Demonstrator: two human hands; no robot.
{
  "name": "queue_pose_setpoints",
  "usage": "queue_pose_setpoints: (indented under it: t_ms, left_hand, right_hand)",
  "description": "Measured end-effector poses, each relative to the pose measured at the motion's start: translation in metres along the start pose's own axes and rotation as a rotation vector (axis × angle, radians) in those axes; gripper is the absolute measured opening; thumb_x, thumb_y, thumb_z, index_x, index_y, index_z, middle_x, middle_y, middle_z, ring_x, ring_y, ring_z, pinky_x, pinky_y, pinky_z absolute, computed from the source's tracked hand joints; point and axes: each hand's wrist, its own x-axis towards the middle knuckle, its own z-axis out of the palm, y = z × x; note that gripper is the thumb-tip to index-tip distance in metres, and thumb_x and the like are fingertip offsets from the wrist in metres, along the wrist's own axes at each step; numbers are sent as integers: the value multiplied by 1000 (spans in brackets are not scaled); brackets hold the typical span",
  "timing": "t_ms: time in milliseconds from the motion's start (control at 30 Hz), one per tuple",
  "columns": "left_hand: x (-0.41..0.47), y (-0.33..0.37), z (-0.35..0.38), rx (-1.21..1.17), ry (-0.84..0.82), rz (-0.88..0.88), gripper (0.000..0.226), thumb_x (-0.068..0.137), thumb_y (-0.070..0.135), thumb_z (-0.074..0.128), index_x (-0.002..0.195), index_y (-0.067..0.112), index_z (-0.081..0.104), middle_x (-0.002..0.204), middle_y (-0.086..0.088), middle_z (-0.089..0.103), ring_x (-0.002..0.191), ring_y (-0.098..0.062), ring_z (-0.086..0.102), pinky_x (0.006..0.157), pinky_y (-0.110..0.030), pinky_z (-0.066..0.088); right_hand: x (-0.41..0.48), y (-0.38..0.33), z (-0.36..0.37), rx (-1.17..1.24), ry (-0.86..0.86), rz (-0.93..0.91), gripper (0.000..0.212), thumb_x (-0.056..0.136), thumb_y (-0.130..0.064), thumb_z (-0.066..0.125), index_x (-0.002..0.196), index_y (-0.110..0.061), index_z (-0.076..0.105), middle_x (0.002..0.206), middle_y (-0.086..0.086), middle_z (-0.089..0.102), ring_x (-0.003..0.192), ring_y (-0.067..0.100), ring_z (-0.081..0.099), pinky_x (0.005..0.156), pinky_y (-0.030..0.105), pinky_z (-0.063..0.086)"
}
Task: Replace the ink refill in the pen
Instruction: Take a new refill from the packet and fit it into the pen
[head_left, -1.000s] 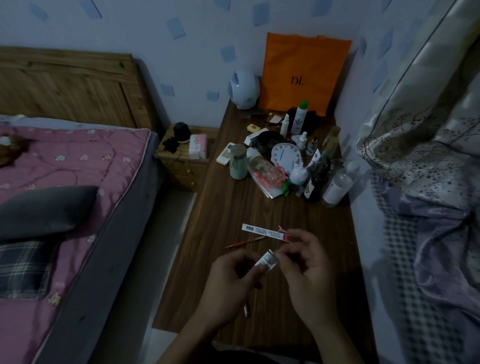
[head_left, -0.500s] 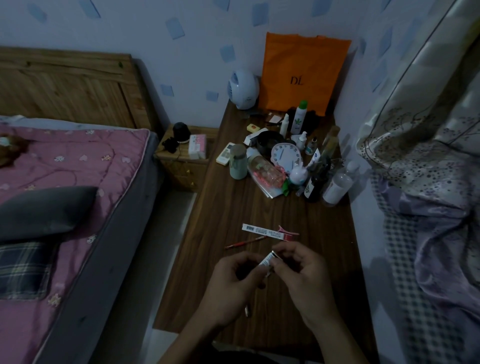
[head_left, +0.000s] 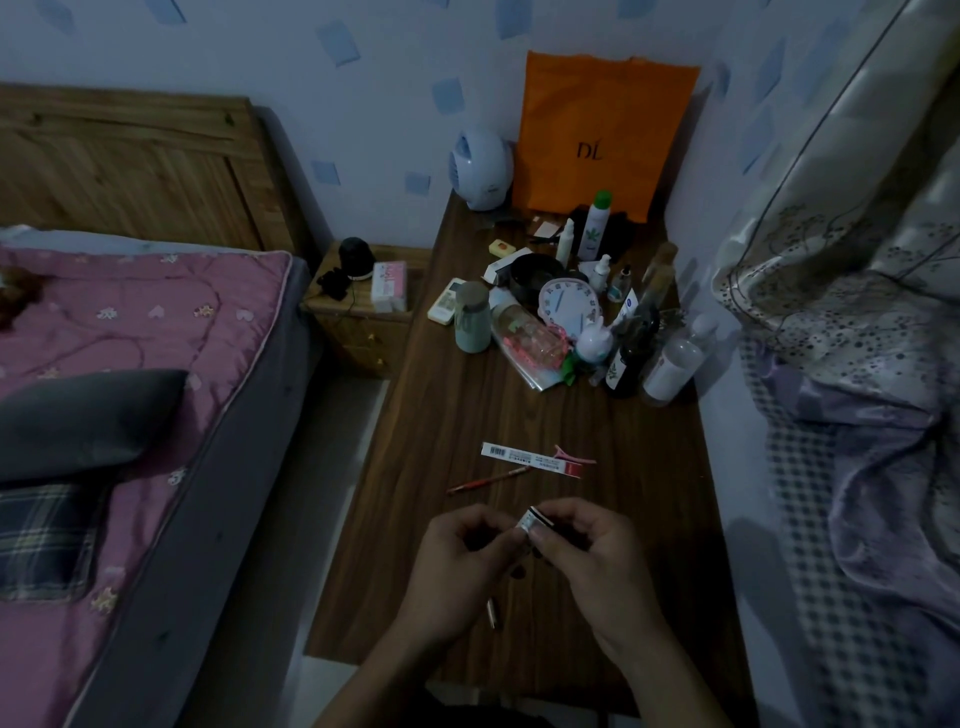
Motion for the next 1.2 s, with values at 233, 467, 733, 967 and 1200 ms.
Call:
queue_pose_setpoints:
  t_ms: [233,467,733,967,1200]
  left_hand:
    - [11,-15,-4,13,-6,-74,9,87,22,69,83,22,77,87,-1,78,82,-16,74,70,-23,55]
    - [28,-46,2,30,-39,-218,10,86,23,69,81,18,75,86,-1,77,80,-11,73,64,-19,54]
    - [46,-108,-7,196,-37,-347,14,87,21,65,76,20,74,70,4,74,65,-5,67,60,-23,48]
    - [53,-142,-32,398,25,-406,16,85,29,67,70,32,70,68,14,73,63,4,66,55,-10,44]
    - [61,-164,-52,474,89,-420,18,84,27,66,68,33,71,69,14,74,66,8,67,53,-7,41]
  right_hand:
    - [4,18,4,99,44,188,17,88,-16,72,91,-32,78,92,-5,78,85,8,73,65,19,56]
    - [17,49,3,110,41,333,17,92,-17,66,82,-24,77,88,0,77,86,15,72,72,29,54]
    - [58,127,-12,-101,188,509,9,91,-28,67,84,-27,74,90,-2,75,86,18,71,70,34,55]
    - [83,189,-12,-446,197,558,20,94,-19,65,112,-15,71,111,3,71,89,11,60,67,23,43]
    - [89,200,-7,-573,217,531,17,94,-16,66,109,-15,71,108,3,73,86,11,59,71,22,45]
